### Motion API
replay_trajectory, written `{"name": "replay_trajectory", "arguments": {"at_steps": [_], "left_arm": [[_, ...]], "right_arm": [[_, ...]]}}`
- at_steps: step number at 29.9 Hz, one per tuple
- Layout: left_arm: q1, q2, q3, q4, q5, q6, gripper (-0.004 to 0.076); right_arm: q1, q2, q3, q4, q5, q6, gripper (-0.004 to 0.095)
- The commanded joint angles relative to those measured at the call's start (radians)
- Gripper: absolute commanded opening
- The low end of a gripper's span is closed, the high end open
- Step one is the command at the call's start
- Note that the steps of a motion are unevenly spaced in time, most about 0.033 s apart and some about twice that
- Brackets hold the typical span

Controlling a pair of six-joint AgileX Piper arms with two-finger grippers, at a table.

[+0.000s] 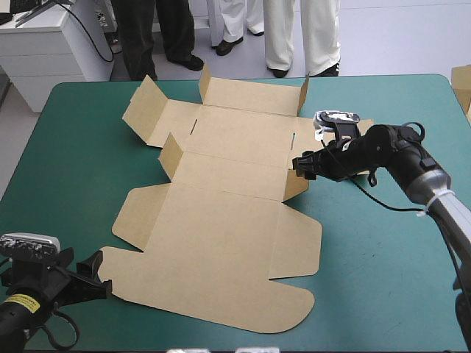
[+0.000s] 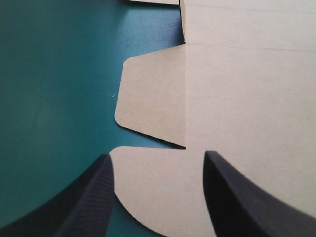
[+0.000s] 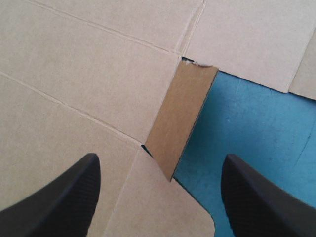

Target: Fold the box

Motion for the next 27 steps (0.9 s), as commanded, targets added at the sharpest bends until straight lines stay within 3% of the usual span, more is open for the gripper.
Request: {"name": "replay_trajectory", "arguments": {"at_steps": [1, 15, 23, 27], "left_arm": [[-0.003, 0.015, -0.034, -0.003, -0.051, -0.001, 0.0391], [-0.003, 0.015, -0.034, 0.001, -0.061, -0.001, 0.0391], [-0.003, 0.015, -0.034, 0.001, -0.061, -0.001, 0.0388], [-0.003, 0.015, -0.034, 0.001, -0.061, -0.001, 0.0388]], "right_arm": [[-0.047, 0.033, -0.068, 0.069, 0.004, -0.042, 0.0635], [-0.084, 0.231, -0.07, 0.305, 0.006, -0.231, 0.0633], [-0.082, 0.245, -0.122, 0.268, -0.008, -0.249, 0.0485], [-0.082, 0.292, -0.188, 0.186, 0.078, -0.185, 0.0472]]}}
